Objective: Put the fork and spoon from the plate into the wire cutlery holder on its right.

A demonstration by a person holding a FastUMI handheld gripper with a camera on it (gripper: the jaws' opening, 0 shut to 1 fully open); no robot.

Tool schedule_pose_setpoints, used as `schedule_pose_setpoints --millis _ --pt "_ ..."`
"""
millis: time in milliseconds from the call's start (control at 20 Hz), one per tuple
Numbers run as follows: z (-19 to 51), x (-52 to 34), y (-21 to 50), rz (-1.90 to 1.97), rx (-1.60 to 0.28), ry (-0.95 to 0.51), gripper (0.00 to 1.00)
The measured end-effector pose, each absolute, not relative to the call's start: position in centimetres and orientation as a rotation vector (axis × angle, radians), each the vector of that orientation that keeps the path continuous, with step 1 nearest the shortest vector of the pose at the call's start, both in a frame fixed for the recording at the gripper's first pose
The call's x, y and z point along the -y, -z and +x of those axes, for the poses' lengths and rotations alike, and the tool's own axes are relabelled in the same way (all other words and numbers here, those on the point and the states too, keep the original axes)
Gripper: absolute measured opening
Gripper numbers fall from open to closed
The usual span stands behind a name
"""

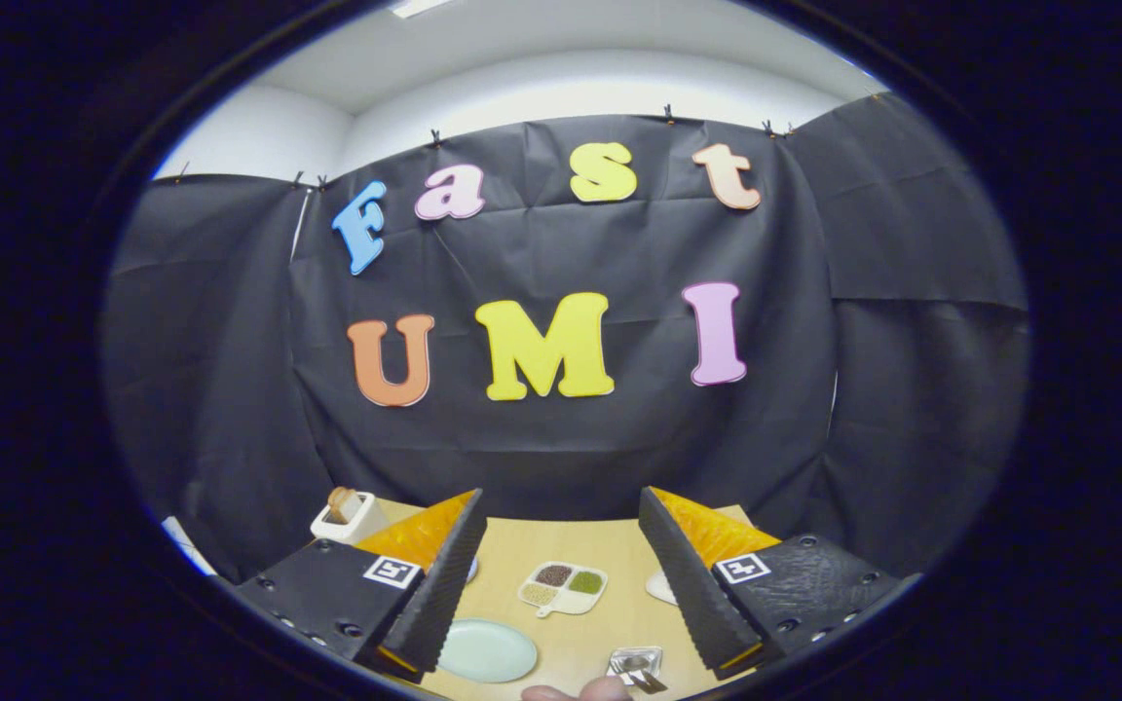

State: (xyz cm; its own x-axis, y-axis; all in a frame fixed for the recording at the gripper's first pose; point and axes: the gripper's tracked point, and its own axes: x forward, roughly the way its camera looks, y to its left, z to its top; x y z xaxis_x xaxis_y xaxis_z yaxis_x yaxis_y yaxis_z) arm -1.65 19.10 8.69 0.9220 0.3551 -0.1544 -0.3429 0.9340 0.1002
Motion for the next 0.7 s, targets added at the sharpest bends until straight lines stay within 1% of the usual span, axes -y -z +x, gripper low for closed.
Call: schedule_pose_setpoints --millis 200,400,700 --pt "-1.97 -18.98 -8.54 0.065 -0.151 -0.343 0.94" --pt "-2.03 -18.87 -8.22 0.061 -0.169 -0.338 0.94" --pt "-2.06 -18.82 -8.48 0.075 -0.110 -0.296 0.94"
